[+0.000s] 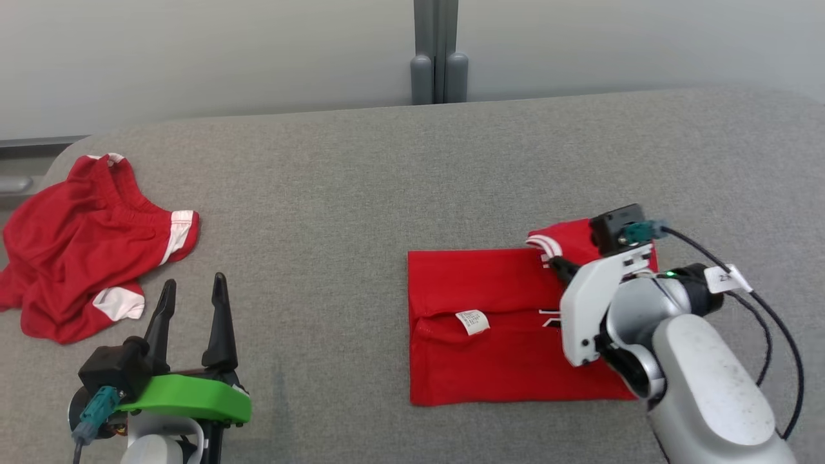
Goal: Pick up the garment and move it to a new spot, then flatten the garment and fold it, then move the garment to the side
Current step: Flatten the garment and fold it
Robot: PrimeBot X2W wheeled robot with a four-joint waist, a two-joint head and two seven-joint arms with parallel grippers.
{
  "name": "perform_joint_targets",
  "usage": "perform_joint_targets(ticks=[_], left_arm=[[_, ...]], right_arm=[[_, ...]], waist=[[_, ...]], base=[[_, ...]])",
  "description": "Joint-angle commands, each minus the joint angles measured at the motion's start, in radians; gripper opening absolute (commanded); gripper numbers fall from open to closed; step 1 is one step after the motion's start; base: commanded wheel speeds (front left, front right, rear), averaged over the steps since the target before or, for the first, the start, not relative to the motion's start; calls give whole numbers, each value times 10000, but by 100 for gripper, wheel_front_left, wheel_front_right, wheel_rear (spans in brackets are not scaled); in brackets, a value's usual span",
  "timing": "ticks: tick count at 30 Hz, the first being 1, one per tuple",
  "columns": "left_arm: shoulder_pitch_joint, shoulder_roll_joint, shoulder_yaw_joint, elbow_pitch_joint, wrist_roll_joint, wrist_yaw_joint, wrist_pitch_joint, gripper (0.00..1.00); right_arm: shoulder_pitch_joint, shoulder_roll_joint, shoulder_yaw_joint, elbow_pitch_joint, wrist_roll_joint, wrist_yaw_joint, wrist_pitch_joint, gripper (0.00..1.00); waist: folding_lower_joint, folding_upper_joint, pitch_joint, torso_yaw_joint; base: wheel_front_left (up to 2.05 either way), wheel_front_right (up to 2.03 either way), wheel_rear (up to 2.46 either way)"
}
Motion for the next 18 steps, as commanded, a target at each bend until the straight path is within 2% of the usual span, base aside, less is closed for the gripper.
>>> perform_joint_targets(ticks=[1,9,18], left_arm=[[14,67,-55,29,-91,-25,-27,100],[-162,83,-381,138,-129,-25,-27,100],[-148,147,-461,186,-165,-26,-27,100]], right_arm=[[-194,82,204,204,79,-16,-123,0],[-777,753,823,1644,358,-15,-1093,0],[-1143,830,1648,1665,1066,-13,-2481,0]], waist=[[0,0,31,139],[0,0,83,723],[0,0,54,1172]], base=[[0,0,0],[0,0,0],[0,0,0]])
